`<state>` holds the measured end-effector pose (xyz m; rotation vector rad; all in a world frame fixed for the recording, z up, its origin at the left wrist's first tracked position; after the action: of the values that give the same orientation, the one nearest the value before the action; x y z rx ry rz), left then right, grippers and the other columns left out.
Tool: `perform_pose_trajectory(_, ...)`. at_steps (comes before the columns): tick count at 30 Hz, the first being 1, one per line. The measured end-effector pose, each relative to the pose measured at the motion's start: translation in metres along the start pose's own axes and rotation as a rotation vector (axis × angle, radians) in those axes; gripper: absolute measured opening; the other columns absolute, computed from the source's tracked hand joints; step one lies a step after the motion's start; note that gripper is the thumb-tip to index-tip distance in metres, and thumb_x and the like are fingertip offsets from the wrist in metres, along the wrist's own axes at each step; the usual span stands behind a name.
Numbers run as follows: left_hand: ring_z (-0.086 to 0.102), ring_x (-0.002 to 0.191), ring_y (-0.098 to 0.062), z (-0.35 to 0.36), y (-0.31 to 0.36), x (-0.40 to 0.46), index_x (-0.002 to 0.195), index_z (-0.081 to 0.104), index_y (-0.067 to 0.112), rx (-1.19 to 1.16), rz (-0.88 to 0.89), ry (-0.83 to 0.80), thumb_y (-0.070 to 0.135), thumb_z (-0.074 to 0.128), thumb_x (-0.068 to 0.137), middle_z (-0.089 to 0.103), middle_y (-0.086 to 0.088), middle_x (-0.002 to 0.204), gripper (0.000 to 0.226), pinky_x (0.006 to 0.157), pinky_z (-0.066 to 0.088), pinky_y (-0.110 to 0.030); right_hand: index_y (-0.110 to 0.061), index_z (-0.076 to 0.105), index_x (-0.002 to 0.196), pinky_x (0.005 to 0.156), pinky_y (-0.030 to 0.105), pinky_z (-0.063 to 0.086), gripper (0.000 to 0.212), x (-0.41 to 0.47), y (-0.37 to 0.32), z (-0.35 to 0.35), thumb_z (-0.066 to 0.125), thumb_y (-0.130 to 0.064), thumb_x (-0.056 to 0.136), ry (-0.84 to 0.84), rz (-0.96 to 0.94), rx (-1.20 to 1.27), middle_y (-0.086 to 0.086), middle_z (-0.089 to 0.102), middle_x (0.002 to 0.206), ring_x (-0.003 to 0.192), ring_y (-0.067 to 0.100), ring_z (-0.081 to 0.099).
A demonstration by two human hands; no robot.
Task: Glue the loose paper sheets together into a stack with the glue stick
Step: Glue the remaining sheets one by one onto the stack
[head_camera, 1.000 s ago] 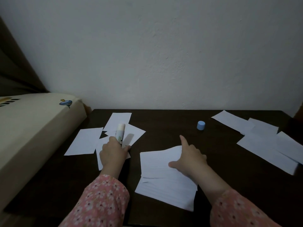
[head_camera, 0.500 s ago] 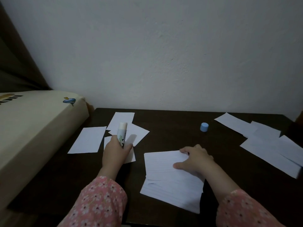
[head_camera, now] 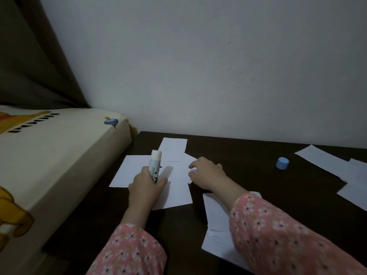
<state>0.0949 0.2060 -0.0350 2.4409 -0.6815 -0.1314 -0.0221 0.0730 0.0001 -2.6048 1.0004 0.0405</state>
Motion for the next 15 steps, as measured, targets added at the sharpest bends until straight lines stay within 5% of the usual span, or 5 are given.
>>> perform_pose_trajectory(6,0.049,0.115,-0.024,0.013,0.013,0.002,0.117,0.047,0.018,0.123,-0.178,-0.022,0.056,0.072,0.074,0.056,-0.004,0.117,0.062,0.103,0.034,-0.051,-0.029,0.034,0.148,0.115,0.053,0.011,0.048,0.010,0.011,0.023,0.037,-0.039,0.101,-0.062,-0.033,-0.050,-0.004,0.022,0.158,0.142,0.020,0.029)
perform_pose_trajectory(15,0.052,0.113,-0.023,0.015,0.023,-0.001,0.120,0.046,0.019,0.132,-0.155,-0.042,0.047,0.070,0.080,0.057,-0.004,0.118,0.055,0.105,0.032,-0.049,-0.030,0.043,0.141,0.115,0.048,0.020,0.045,0.002,0.052,0.011,0.048,-0.039,0.097,0.012,0.048,-0.007,-0.007,0.033,0.152,0.138,0.018,0.035)
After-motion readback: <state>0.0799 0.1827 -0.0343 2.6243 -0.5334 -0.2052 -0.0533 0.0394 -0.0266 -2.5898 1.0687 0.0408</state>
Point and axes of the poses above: each hand's wrist, its own x-axis towards the middle knuckle, its own z-axis out of the palm, y = z × x, the point moved 2 cm from there along x, towards the middle knuckle
